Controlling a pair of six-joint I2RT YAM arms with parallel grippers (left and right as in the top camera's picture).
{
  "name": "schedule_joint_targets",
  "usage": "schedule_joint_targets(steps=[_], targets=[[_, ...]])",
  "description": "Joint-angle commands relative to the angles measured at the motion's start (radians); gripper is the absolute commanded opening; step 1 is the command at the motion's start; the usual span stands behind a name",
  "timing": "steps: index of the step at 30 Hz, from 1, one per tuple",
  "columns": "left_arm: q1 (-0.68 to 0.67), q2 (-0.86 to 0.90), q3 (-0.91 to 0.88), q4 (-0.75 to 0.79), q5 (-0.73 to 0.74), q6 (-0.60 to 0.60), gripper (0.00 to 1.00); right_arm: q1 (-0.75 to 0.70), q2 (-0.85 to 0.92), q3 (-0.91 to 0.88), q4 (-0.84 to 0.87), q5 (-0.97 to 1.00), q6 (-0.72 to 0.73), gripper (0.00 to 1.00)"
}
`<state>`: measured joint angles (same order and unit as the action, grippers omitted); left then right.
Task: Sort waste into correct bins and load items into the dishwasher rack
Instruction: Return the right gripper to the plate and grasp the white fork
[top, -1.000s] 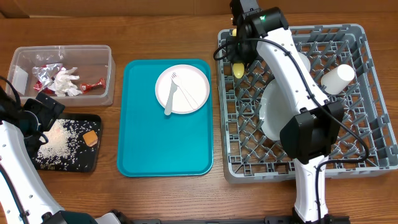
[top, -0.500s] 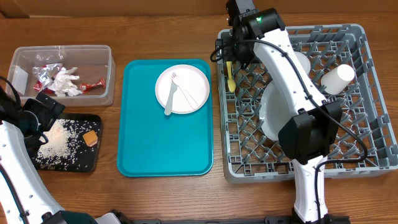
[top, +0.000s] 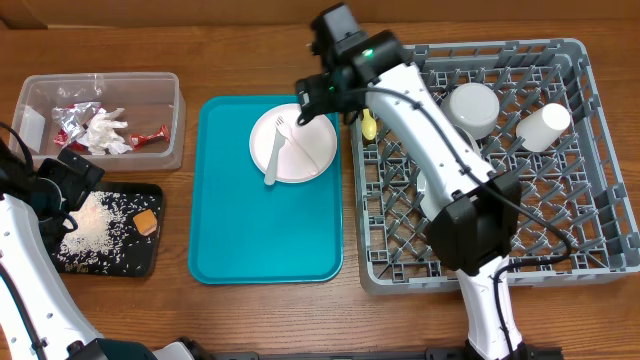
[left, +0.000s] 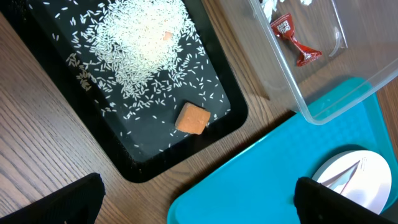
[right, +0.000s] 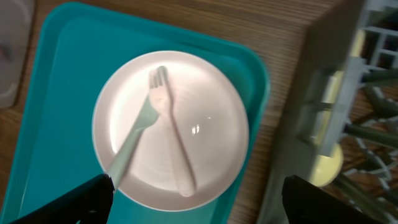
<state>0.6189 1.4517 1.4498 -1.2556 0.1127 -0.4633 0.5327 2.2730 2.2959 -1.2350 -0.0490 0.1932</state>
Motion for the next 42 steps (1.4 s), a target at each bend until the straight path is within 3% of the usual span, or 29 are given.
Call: schedule_joint_targets(steps=[1, 14, 20, 33, 39, 42], targets=[[0.003, 0.003, -0.006, 0.004, 0.003, 0.022, 1.0, 0.02, 0.024, -0.019, 0.014, 0.003, -0.023, 0.9], [0.003, 0.003, -0.005, 0.004, 0.003, 0.022, 1.0, 0.081, 0.2, -0.019, 0.026, 0.004, -0.038, 0.83], [0.003, 0.003, -0.006, 0.004, 0.003, 0.022, 1.0, 0.083, 0.256, -0.019, 0.025, 0.002, -0.038, 0.75], [0.003, 0.003, -0.005, 0.004, 0.003, 0.022, 1.0, 0.117, 0.266, -0.106, 0.076, -0.017, -0.037, 0.7], [0.003, 0.003, -0.006, 0.004, 0.003, 0.022, 1.0, 0.143, 0.266, -0.16, 0.114, 0.01, -0.036, 0.64], [0.003, 0.003, -0.005, 0.004, 0.003, 0.022, 1.0, 0.149, 0.266, -0.163, 0.116, 0.053, -0.022, 0.54]])
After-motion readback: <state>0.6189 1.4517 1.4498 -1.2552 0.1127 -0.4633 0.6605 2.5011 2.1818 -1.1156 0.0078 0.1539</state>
